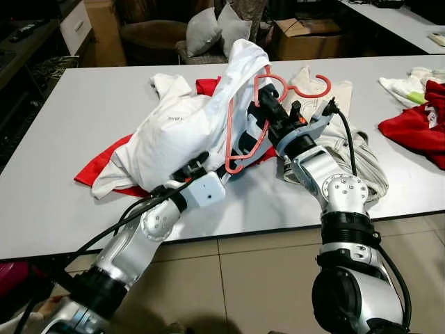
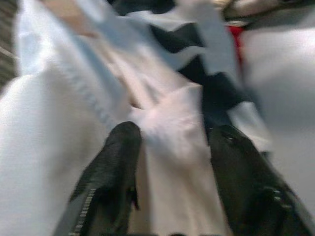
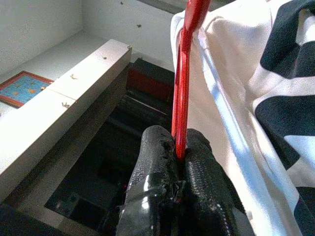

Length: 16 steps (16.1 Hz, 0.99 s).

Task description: Hang hanger

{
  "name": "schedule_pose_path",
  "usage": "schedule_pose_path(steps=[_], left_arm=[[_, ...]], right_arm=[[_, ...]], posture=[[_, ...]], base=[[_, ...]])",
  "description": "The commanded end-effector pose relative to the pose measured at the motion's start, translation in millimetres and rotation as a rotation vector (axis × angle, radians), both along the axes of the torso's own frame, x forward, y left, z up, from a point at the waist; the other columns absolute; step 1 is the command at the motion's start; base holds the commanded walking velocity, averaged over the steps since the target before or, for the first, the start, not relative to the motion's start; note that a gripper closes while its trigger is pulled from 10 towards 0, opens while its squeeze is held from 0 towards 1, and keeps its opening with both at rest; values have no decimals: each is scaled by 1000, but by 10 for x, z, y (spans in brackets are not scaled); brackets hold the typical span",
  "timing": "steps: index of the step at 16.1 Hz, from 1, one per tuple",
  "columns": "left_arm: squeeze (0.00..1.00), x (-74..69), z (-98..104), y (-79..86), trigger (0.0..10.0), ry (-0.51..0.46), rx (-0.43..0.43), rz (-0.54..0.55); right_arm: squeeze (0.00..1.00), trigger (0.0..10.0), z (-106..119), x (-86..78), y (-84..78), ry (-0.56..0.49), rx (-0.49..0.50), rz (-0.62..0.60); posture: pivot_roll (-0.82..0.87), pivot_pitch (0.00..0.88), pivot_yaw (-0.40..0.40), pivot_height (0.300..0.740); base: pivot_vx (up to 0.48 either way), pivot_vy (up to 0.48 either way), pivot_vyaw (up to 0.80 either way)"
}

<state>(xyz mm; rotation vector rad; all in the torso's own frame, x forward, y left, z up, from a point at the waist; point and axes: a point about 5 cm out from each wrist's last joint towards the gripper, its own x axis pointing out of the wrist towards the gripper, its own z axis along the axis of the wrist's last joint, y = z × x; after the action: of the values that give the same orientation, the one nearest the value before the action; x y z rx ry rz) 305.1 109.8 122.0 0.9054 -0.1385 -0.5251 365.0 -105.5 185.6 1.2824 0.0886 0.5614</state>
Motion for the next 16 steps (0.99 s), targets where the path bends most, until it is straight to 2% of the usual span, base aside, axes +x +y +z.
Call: schedule_pose_path(steps=[1,16], left_arm=[[12,33,16,16,0,-33,-1,13],[0,81,44,107,0,-170,-67,74]], right_arm=[[0,10000,95,-1,-12,-33,4,-4],[0,10000,103,3,11,-30,1,4]], posture=[[-146,10,13,740],[-149,9,4,740]], base=[[0,0,0],[0,0,0]])
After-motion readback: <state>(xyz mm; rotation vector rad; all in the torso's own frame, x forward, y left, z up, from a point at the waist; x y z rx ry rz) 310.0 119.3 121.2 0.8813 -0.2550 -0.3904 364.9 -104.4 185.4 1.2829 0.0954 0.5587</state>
